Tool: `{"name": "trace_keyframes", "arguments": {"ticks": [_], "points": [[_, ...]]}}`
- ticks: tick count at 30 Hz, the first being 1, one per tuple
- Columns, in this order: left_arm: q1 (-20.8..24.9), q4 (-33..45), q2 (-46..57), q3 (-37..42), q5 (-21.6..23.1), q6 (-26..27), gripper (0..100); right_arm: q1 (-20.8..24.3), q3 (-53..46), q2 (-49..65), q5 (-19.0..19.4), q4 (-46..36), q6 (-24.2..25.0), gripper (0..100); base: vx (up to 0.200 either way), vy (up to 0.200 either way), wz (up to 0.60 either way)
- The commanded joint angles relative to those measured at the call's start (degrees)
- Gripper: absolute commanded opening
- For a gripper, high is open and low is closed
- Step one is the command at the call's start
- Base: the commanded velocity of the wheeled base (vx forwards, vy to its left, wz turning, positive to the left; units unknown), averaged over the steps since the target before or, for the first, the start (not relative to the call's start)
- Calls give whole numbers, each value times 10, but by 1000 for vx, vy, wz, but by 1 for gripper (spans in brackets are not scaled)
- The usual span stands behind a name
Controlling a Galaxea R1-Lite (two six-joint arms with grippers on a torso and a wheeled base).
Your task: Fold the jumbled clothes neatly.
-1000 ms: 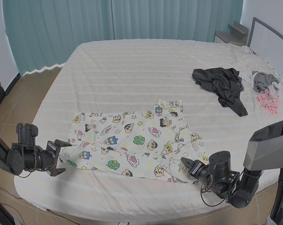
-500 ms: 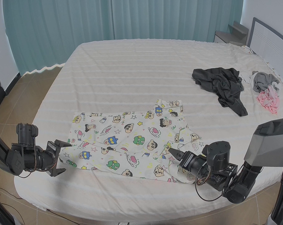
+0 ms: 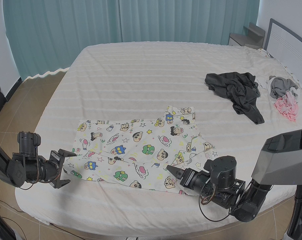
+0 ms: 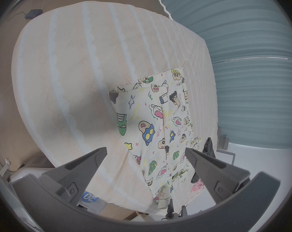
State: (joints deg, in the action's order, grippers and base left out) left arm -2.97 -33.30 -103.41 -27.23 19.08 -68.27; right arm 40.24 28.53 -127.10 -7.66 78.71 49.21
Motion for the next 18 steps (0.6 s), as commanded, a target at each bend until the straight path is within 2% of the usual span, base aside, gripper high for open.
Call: {"name": "trace_keyframes", "arguments": {"ticks": [1, 4, 10, 16, 18], "points": [[0, 0, -1, 0, 0, 0, 100, 24, -4, -3, 1, 0, 0, 100, 0, 0, 0], [0, 0, -2, 0, 0, 1, 100, 38, -3, -8, 8, 0, 1, 100, 0, 0, 0], [0, 0, -7, 0, 0, 1, 100, 34, 2, -30, 43, 6, 6, 100, 0, 0, 0], [0, 0, -10, 0, -4, 1, 100, 34, 3, -48, 48, 5, 11, 100, 0, 0, 0], [0, -4, -13, 0, -4, 1, 100, 35, 1, -52, 62, 4, 20, 100, 0, 0, 0]]}}
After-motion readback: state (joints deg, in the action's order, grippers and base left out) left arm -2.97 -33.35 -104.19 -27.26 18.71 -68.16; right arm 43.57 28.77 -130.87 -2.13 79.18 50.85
